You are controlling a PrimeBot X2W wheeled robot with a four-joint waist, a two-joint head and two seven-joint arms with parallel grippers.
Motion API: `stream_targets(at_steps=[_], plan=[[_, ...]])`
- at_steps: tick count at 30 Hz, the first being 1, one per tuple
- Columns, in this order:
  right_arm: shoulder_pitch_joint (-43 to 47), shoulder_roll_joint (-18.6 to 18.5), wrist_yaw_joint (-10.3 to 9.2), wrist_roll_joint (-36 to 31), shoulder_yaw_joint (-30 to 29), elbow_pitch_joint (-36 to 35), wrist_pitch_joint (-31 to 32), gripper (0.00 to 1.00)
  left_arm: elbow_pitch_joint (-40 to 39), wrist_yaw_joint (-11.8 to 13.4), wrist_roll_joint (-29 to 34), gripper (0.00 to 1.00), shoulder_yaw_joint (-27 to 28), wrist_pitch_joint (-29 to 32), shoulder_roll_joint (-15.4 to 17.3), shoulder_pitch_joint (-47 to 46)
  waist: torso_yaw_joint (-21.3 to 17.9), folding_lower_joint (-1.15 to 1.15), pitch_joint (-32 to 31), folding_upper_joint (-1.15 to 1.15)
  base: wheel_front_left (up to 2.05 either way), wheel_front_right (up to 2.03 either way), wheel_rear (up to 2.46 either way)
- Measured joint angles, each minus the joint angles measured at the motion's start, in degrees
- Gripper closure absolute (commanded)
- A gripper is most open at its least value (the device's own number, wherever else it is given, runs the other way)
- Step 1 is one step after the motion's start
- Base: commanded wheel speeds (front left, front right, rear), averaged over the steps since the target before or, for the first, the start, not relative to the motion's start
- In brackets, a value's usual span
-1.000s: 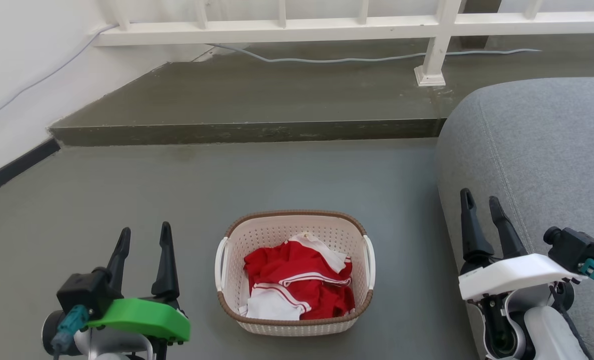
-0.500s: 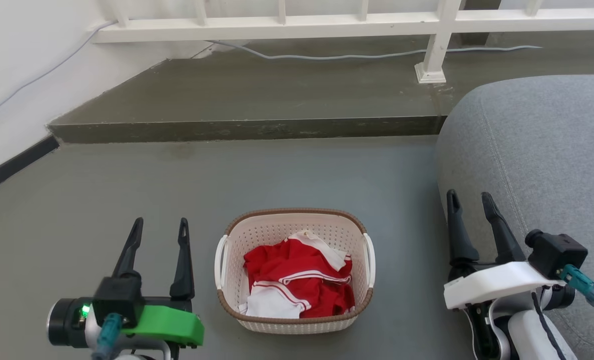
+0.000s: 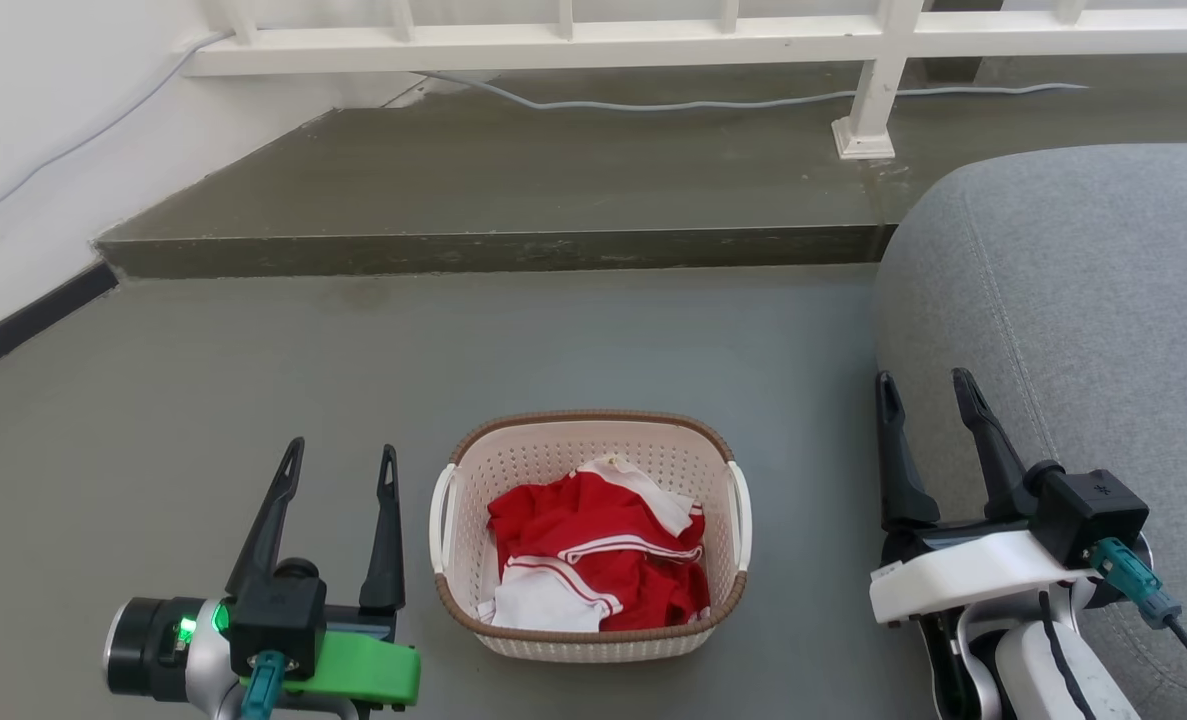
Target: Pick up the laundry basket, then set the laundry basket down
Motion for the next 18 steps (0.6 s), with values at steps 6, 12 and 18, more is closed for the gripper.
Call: stream_targets(at_steps=[6, 12, 18], plan=[[0.0, 0.0, -0.01, 0.0, 0.0, 0.0, 0.0, 0.0, 0.8, 0.0, -0.1, 0.0, -0.1, 0.0, 0.0, 0.0, 0.0, 0.0, 0.2, 0.0, 0.0, 0.0, 0.0], [0.0, 0.0, -0.07, 0.0, 0.0, 0.0, 0.0, 0.0, 1.0, 0.0, -0.2, 0.0, -0.2, 0.0, 0.0, 0.0, 0.0, 0.0, 0.4, 0.0, 0.0, 0.0, 0.0], [0.0, 0.0, -0.07, 0.0, 0.0, 0.0, 0.0, 0.0, 1.1, 0.0, -0.2, 0.0, -0.2, 0.0, 0.0, 0.0, 0.0, 0.0, 0.6, 0.0, 0.0, 0.0, 0.0]])
